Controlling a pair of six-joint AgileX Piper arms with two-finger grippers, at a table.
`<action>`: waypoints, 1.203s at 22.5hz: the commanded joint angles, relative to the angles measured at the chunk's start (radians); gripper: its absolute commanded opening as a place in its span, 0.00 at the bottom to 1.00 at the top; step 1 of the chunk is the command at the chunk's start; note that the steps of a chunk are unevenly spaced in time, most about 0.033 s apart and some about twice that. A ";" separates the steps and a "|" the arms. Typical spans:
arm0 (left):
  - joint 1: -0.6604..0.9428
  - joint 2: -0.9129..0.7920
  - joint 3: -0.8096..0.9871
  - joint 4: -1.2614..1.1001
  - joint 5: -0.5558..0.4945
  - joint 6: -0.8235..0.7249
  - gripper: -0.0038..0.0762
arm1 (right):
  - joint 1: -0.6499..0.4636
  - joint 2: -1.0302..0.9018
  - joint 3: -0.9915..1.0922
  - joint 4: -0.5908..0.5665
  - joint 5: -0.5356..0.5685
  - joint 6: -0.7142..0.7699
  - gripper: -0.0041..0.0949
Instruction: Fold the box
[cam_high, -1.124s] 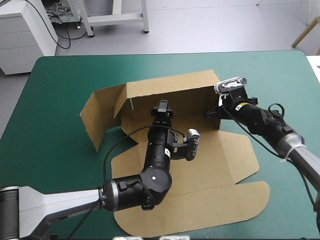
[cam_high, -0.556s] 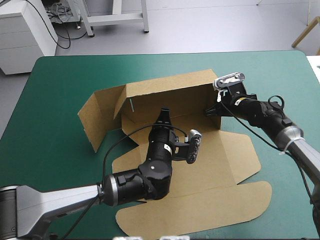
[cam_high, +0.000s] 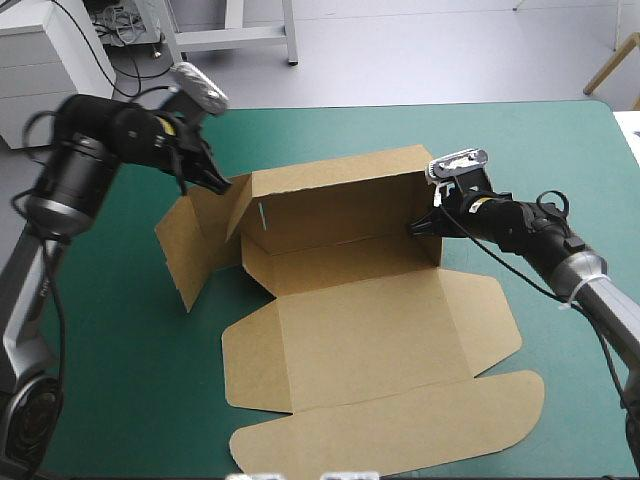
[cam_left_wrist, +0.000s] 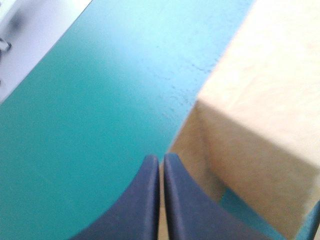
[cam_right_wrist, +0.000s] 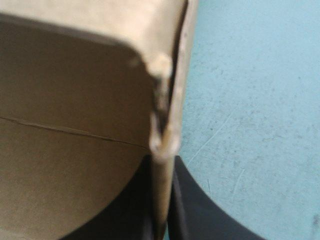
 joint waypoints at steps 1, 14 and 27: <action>0.239 -0.057 -0.041 -0.279 0.018 0.009 0.05 | -0.007 -0.038 -0.037 0.009 -0.045 -0.002 0.02; 0.882 -0.057 0.367 -0.847 0.072 -0.007 0.04 | -0.007 -0.038 -0.037 0.011 0.001 0.008 0.02; 1.016 -0.057 0.669 -1.137 -0.042 0.027 0.04 | -0.007 -0.038 -0.283 -0.017 0.406 0.244 0.02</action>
